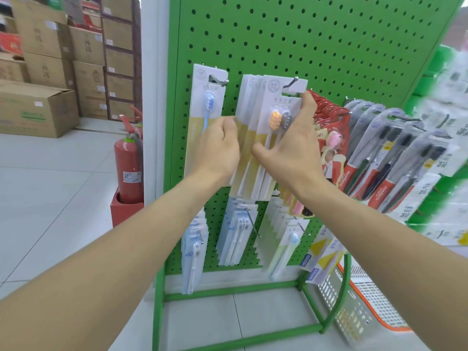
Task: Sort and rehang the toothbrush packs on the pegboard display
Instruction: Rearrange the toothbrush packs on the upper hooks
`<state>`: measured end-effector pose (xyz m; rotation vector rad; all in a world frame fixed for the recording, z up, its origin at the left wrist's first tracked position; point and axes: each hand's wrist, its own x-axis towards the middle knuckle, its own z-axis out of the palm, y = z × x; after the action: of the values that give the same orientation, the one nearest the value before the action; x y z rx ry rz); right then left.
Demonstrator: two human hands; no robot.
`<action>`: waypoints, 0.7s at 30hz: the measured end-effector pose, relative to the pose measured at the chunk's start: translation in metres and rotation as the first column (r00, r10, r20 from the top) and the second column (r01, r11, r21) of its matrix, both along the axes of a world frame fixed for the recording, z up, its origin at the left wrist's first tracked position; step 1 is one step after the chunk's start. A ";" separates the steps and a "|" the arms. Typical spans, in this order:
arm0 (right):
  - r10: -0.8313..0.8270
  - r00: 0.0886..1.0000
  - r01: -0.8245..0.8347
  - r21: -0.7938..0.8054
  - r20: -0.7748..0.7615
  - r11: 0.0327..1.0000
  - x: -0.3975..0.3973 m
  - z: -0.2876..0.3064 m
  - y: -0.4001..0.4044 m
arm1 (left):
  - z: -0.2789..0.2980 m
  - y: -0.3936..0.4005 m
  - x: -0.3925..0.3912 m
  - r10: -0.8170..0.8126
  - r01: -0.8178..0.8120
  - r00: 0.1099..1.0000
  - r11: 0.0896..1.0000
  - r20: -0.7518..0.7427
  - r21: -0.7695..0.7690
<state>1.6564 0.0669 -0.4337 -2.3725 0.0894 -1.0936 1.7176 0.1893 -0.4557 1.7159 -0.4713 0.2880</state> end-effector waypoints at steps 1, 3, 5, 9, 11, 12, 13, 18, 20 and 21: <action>0.000 1.000 0.000 0.004 -0.003 1.000 -0.001 0.000 0.000 | -0.001 -0.001 0.004 0.062 -0.062 0.998 0.997 0.005 0.055; 0.008 1.000 -0.008 0.020 -0.010 1.000 -0.001 -0.001 0.000 | -0.003 -0.006 0.009 0.103 -0.100 0.995 0.984 -0.013 0.148; 0.013 1.000 -0.013 0.025 -0.003 1.000 -0.001 -0.001 0.000 | -0.003 -0.014 0.010 0.083 -0.075 0.996 0.977 -0.034 0.198; -0.002 1.000 0.002 -0.005 0.011 1.000 -0.002 -0.004 -0.001 | -0.012 -0.022 0.025 0.060 -0.060 0.998 0.983 0.009 0.172; -0.019 1.000 0.019 -0.023 0.008 1.000 -0.003 -0.005 -0.005 | -0.016 -0.024 0.033 0.065 -0.063 0.998 0.993 -0.015 0.096; -0.019 1.000 0.019 -0.026 0.010 0.999 -0.004 -0.006 -0.007 | -0.017 -0.025 0.036 0.065 -0.063 0.997 0.996 -0.028 0.069; -0.014 1.000 0.015 -0.027 0.013 1.000 -0.005 -0.007 -0.008 | -0.017 -0.026 0.037 0.068 -0.066 0.997 0.996 -0.034 0.054; -0.012 1.000 0.013 -0.024 0.006 1.000 -0.007 -0.007 -0.010 | -0.019 -0.029 0.045 0.097 -0.096 0.995 0.995 0.016 -0.025; -0.020 1.000 0.020 -0.035 0.010 0.999 -0.007 -0.007 -0.010 | -0.021 -0.032 0.047 0.091 -0.089 0.995 0.996 0.044 -0.029; -0.020 1.000 0.021 -0.036 0.011 0.999 -0.007 -0.007 -0.010 | -0.022 -0.033 0.046 0.086 -0.085 0.995 0.996 0.059 -0.023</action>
<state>1.6490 0.0574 -0.4406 -2.4022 0.0908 -1.1268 1.7637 0.1564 -0.4774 1.7133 -0.4380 0.4062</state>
